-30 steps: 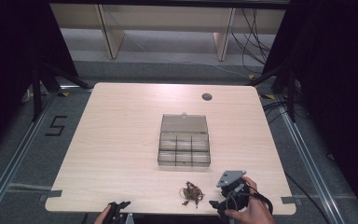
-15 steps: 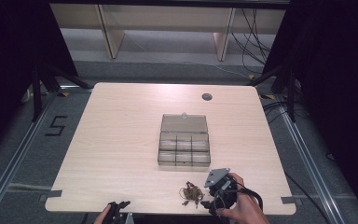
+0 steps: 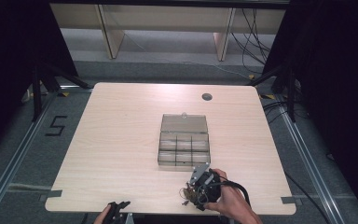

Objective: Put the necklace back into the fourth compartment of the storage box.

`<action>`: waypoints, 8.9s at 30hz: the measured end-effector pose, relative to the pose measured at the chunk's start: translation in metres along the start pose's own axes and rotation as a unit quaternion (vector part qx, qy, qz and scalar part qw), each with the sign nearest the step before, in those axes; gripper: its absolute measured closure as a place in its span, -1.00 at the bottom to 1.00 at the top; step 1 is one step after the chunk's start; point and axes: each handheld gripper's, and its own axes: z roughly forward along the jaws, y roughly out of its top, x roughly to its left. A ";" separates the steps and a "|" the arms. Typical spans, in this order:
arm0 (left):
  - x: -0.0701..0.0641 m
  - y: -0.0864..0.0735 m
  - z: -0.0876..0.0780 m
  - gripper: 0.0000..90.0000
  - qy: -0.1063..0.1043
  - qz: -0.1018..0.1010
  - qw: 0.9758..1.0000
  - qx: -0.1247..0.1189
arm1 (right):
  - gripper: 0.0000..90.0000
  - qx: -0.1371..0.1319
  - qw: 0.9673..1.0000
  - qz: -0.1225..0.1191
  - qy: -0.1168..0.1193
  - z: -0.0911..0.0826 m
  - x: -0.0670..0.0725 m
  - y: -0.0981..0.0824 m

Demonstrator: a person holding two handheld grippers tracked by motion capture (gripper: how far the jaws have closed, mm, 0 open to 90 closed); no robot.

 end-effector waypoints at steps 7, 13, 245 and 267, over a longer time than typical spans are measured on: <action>0.001 0.000 -0.001 -0.65 -0.003 0.006 1.000 0.006 | -0.38 0.020 1.000 -0.010 0.012 0.008 -0.001 0.007; 0.002 0.000 0.000 -0.65 -0.009 0.009 1.000 0.006 | -0.25 0.035 0.999 -0.021 0.020 0.013 -0.001 0.010; 0.002 -0.003 -0.001 -0.65 -0.004 0.002 1.000 0.014 | -0.11 -0.049 0.996 0.068 0.040 -0.042 -0.069 0.055; 0.002 -0.004 -0.001 -0.65 0.003 -0.002 1.000 0.011 | -0.39 -0.083 0.991 0.096 0.040 -0.049 -0.050 0.022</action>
